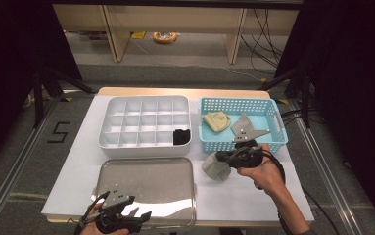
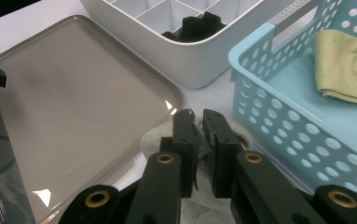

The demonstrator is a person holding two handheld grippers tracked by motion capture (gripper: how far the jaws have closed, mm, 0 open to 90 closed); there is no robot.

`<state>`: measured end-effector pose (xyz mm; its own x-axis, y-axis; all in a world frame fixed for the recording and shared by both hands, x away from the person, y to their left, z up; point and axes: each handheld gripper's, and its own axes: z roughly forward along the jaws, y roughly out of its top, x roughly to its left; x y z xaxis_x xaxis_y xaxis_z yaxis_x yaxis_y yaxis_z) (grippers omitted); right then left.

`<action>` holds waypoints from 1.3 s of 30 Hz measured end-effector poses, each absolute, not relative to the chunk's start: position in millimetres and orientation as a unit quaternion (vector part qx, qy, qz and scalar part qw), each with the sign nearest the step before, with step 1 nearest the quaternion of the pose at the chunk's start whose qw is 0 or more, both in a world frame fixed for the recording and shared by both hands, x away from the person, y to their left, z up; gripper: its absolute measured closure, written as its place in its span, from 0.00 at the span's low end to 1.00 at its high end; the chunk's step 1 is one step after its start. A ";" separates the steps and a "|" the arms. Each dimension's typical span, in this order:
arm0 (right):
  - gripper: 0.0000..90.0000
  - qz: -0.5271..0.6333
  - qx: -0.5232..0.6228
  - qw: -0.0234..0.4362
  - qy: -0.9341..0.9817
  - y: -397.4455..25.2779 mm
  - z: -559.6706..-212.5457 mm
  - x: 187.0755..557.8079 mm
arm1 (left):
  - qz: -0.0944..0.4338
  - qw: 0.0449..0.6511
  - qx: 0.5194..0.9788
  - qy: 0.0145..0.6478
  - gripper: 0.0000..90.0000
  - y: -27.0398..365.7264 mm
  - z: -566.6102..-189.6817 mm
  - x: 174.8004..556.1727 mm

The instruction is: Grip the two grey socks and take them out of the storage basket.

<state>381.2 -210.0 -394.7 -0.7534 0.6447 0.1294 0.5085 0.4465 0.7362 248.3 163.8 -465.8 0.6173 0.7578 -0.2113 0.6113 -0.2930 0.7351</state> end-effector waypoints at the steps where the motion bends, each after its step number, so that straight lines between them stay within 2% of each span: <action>1: 0.94 0.403 0.336 0.090 0.847 -209.5 -396.0 381.6 | 0.089 0.413 0.799 0.428 0.24 163.8 -465.8 248.2; 16: 0.93 0.397 0.384 0.056 0.832 -242.1 -433.0 359.7 | 0.084 0.404 0.806 0.424 0.24 163.6 -467.3 249.1; 23: 0.93 0.391 0.400 0.058 0.827 -268.1 -444.9 353.7 | 0.084 0.405 0.805 0.424 0.24 163.4 -467.4 248.6; 31: 0.93 0.350 0.420 0.096 0.832 -283.5 -457.2 348.2 | 0.086 0.405 0.806 0.423 0.24 164.3 -465.3 248.1; 34: 0.92 0.351 0.428 0.097 0.827 -286.2 -463.3 346.9 | 0.089 0.406 0.804 0.426 0.24 163.6 -466.5 248.1; 39: 0.86 0.341 0.425 0.113 0.831 -283.4 -462.1 344.6 | 0.087 0.404 0.807 0.422 0.24 163.4 -466.2 247.5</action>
<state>344.6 -283.4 -462.1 -0.6133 0.7833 0.1013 0.6289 0.4067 0.6626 247.5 163.4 -466.2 0.6293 0.7510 -0.1998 0.6097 -0.3178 0.7261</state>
